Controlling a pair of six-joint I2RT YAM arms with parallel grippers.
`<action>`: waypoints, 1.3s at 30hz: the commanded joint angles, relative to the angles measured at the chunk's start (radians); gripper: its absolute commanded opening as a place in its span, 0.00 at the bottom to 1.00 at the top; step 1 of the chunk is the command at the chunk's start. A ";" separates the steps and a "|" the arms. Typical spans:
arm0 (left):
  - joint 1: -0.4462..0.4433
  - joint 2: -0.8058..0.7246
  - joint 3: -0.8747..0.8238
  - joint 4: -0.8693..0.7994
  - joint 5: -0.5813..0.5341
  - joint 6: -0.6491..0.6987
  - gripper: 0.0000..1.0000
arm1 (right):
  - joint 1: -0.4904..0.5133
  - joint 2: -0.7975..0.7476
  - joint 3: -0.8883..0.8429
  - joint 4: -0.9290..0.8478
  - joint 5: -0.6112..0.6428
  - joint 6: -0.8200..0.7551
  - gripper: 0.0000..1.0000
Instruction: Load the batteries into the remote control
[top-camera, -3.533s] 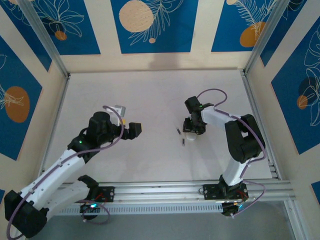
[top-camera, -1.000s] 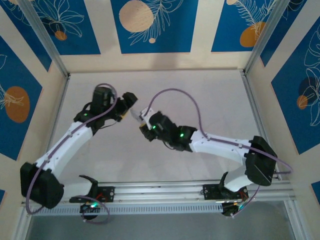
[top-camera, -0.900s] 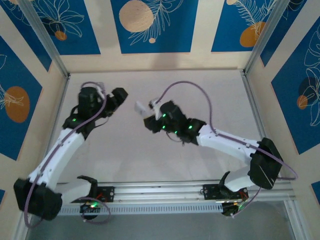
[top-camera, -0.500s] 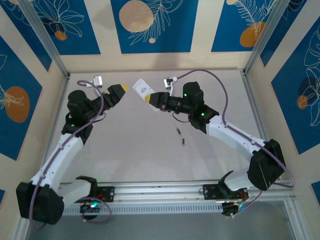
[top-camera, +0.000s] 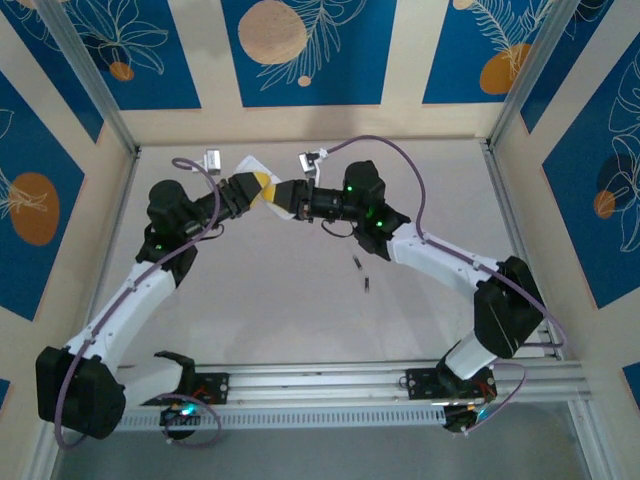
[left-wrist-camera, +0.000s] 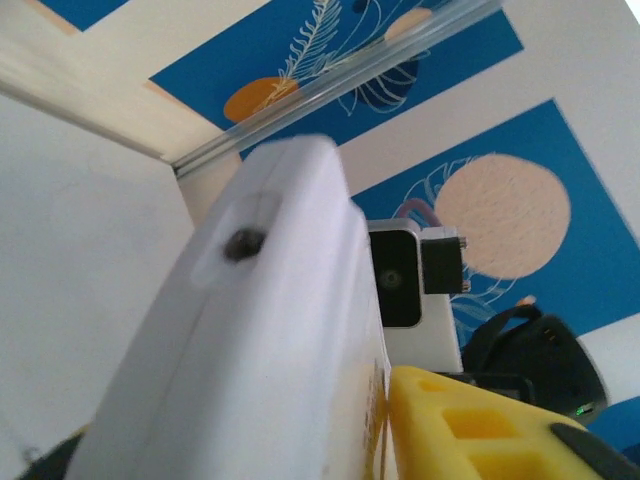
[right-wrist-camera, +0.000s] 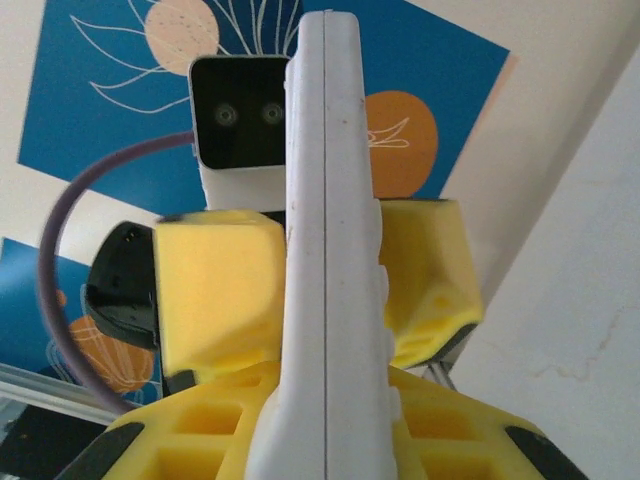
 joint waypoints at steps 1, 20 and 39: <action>-0.013 -0.053 -0.013 0.089 -0.057 0.005 0.24 | 0.016 0.031 0.010 0.054 -0.037 0.053 0.21; -0.015 -0.136 -0.055 0.081 -0.208 0.093 0.00 | 0.009 -0.194 -0.157 -0.015 0.081 -0.067 0.60; -0.016 -0.141 -0.077 0.112 -0.194 0.065 0.00 | 0.022 -0.076 -0.059 0.022 0.137 0.003 0.42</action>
